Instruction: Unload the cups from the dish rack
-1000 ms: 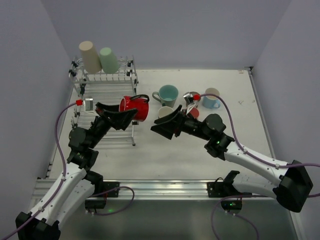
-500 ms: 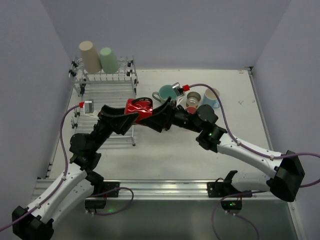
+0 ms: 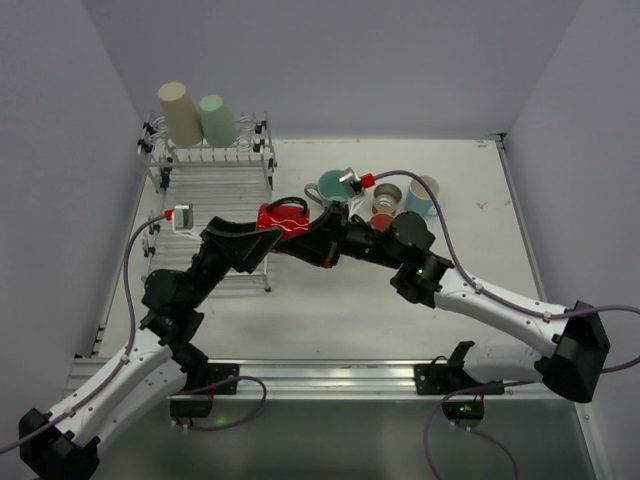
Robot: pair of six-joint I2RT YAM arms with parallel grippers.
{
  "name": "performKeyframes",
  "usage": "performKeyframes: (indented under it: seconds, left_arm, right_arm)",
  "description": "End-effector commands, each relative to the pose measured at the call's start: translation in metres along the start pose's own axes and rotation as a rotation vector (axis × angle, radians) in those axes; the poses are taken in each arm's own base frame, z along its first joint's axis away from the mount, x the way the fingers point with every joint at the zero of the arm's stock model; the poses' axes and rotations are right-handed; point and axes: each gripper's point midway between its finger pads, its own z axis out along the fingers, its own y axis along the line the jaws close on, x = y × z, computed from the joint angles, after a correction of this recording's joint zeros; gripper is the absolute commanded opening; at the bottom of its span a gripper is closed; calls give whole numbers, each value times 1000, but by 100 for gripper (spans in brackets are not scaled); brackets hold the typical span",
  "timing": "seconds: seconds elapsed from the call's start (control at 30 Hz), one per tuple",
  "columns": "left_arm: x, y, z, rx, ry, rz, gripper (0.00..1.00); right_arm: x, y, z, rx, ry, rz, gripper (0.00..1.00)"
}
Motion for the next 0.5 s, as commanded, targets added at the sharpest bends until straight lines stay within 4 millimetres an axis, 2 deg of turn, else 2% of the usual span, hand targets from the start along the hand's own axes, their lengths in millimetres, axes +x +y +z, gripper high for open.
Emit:
performKeyframes:
  seconds: [0.0,0.03,0.07,0.1,0.13,0.2,0.23,0.3,0.33,0.37,0.4,0.43,0.47]
  left_arm:
    - [-30,-28,6,6,-44,246,100]
    - [-26,-17,3,-52,-10,266,100]
    - [-31,-22,4,-61,-9,325,100]
    - [-32,-18,2,-97,16,374,100]
    - [-29,-11,0,-122,35,395,100]
    - [-34,-13,-1,-143,41,436,100]
    - [-31,-3,-5,-185,75,470,100]
    - [-35,-6,-6,-204,96,518,100]
    - [-26,9,-14,-269,162,529,100]
    - [-31,9,-17,-287,174,583,100]
    - [-31,15,-21,-321,193,603,100]
    - [-28,28,-31,-387,233,621,100]
    - [-31,33,-36,-411,246,667,100]
  right_arm:
    - [-28,-21,-20,195,-85,-106,0]
    - [-35,-22,-27,234,-105,-126,0]
    - [-31,-34,-35,297,-73,-138,0]
    - [-41,-38,-43,334,-94,-149,0]
    - [-44,-43,-49,360,-94,-152,0]
    - [-43,-55,-61,416,-74,-150,0]
    - [-51,-66,-71,459,-87,-155,0]
    - [-54,-83,-94,560,-59,-161,0]
    - [-56,-94,-106,617,-53,-163,0]
    - [-69,-108,-128,705,-83,-175,0]
    - [-68,-126,-150,818,-56,-181,0]
    - [-78,-140,-173,905,-73,-181,0]
    - [-71,-152,-191,980,-32,-177,0]
